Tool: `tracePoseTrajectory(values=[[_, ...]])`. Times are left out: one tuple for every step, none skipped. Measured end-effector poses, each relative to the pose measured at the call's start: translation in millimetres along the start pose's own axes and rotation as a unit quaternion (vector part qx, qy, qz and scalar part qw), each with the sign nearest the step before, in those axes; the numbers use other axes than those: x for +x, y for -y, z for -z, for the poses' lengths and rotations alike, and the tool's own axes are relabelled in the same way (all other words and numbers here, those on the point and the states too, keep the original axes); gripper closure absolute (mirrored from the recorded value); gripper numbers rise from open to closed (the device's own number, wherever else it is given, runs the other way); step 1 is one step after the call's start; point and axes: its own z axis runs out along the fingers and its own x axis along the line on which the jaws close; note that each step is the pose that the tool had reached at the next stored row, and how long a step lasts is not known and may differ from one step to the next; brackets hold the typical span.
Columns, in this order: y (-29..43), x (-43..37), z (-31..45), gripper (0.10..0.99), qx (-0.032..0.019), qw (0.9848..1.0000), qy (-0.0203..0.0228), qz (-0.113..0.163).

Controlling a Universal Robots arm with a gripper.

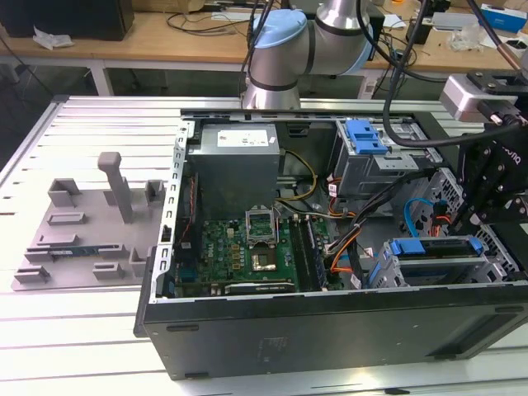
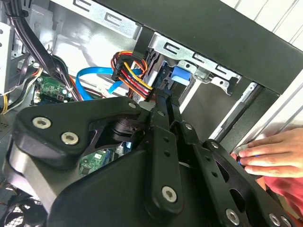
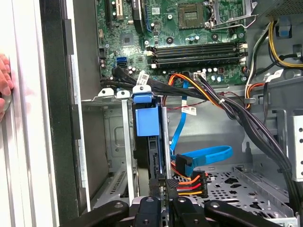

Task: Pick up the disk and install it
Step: 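Insert the first disk wire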

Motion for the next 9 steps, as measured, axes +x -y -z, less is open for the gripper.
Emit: tracePoseTrajectory(values=[[0.0,0.2,-0.2,0.922,0.0,1.0,0.0001,0.0],[0.0,0.4,-0.4,0.922,0.0,1.0,0.0,0.0],[0.0,0.8,-0.6,0.922,0.0,1.0,0.0,0.0],[0.1,0.9,-0.9,0.922,0.0,1.0,0.0,0.0],[0.1,1.0,-1.0,0.922,0.0,1.0,0.0,0.0],[0.1,1.1,-1.1,0.922,0.0,1.0,-0.0001,0.0],[0.1,1.2,-1.3,0.922,0.0,1.0,-0.0002,0.0],[0.1,1.2,-1.8,0.922,0.0,1.0,-0.0002,0.0],[0.0,1.2,-2.1,0.922,0.0,1.0,-0.0001,0.0]])
